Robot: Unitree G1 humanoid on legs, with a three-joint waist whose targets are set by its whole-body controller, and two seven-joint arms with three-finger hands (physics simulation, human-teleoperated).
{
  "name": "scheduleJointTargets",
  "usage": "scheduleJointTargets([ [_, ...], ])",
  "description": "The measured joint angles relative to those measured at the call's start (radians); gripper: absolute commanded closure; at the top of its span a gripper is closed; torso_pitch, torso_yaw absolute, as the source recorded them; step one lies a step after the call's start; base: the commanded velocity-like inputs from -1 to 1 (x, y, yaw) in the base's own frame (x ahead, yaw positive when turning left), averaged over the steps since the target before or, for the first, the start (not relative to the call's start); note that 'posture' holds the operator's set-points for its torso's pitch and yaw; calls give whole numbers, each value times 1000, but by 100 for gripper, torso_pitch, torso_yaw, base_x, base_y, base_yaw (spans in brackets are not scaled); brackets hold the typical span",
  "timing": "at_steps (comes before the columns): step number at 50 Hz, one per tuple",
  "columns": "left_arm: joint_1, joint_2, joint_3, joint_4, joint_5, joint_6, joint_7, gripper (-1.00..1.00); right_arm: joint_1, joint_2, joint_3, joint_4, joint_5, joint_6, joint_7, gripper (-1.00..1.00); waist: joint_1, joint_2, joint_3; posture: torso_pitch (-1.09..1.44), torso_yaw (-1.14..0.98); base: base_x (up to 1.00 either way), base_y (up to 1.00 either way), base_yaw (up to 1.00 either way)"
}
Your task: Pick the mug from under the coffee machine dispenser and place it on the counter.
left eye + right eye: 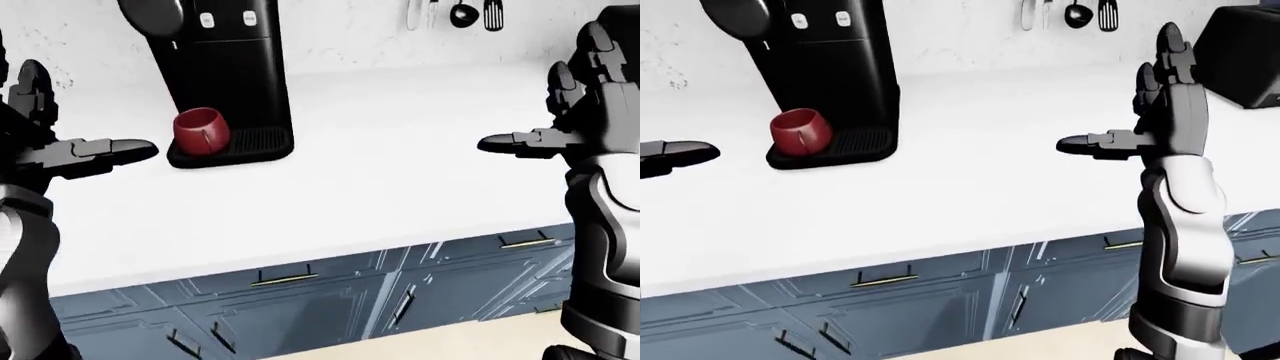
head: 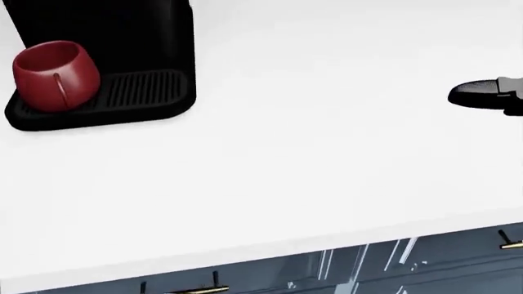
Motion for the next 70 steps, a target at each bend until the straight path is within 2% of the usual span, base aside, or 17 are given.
scheduleJointTargets([
  [5, -14, 14, 17, -7, -3, 7, 5, -100, -14, -7, 2, -15, 1, 9, -2, -100, -6, 46, -4, 0, 0, 22, 0, 0],
  [9, -26, 24, 22, -21, -6, -2, 11, -100, -27, -14, 1, -22, 2, 2, -1, -100, -8, 110, -17, 0, 0, 9, 0, 0],
  [16, -4, 14, 22, 17, -1, 14, 17, -100, -31, 9, 23, -6, 51, 88, -27, -100, 2, 80, 24, 0, 0, 0, 0, 0],
  [20, -11, 21, 24, 0, -3, 15, 12, -100, -32, -3, 33, 14, 24, 70, -48, -100, 2, 25, 22, 0, 0, 0, 0, 0],
  [28, -1, 13, 9, 0, -6, 2, 3, -100, -3, -3, -6, 12, 12, -18, -37, -100, 3, 62, -10, 0, 0, 0, 0, 19],
  [31, -11, 9, -7, 0, -13, 9, -5, -100, -2, -6, -17, 21, 2, -22, -46, -100, 0, 77, -7, 0, 0, 0, 0, 100],
  [35, -9, 16, 17, -16, -11, 4, -2, -100, -7, -3, -9, 18, 3, -13, -52, -100, 13, 83, -14, 0, 0, 0, 0, 100],
  [38, -9, 27, 52, -14, 2, -1, 13, -100, 18, -40, 28, -4, 21, -7, -34, -100, 6, 104, -12, 0, 0, 0, 0, 100],
  [40, -6, 17, 51, 2, 9, 0, 21, -100, 18, -27, 13, -17, 24, -5, -32, -100, 18, 88, 1, 0, 0, 0, 0, 100],
  [43, -1, 12, 26, 16, 6, 18, 20, -100, 7, -8, 8, -11, 22, 0, -43, -100, 32, 74, -7, 0, 0, 0, 0, 100],
  [47, -14, 18, 15, -7, -5, 12, 9, -100, -7, 10, 20, 9, 13, 10, -60, -100, 23, 23, 16, 0, 0, 0, 9, 70],
  [49, -20, 27, 31, -18, -4, 3, 10, -100, -21, 7, 33, 19, 8, 14, -60, -100, -7, -19, 18, 0, 0, 0, 0, 0],
  [52, -3, 9, 29, -25, -3, -6, 12, -100, -7, 3, 9, 16, 9, 24, -60, -100, -6, -8, 28, 0, 0, 0, 0, 0],
  [55, -1, 9, 16, 1, -6, 12, 9, -100, -7, 0, 1, 19, 3, 34, -65, -100, -5, 1, 12, 0, 0, 0, 0, 0],
  [58, -10, 11, 13, -4, -9, 15, 7, -100, -21, -5, 15, 32, -30, 10, -71, -100, -18, 39, 7, 0, 0, 0, 0, 0],
  [60, -15, 14, 15, -13, -12, 11, 7, -100, -31, -2, 13, 36, -40, 3, -74, -100, -25, 84, -2, 0, 0, 0, 0, 0],
  [70, -34, 14, 21, -16, -56, 104, 60, -100, -36, -1, -7, -13, 67, 147, -98, -100, 7, 48, 2, 0, 0, 0, 0, 0],
])
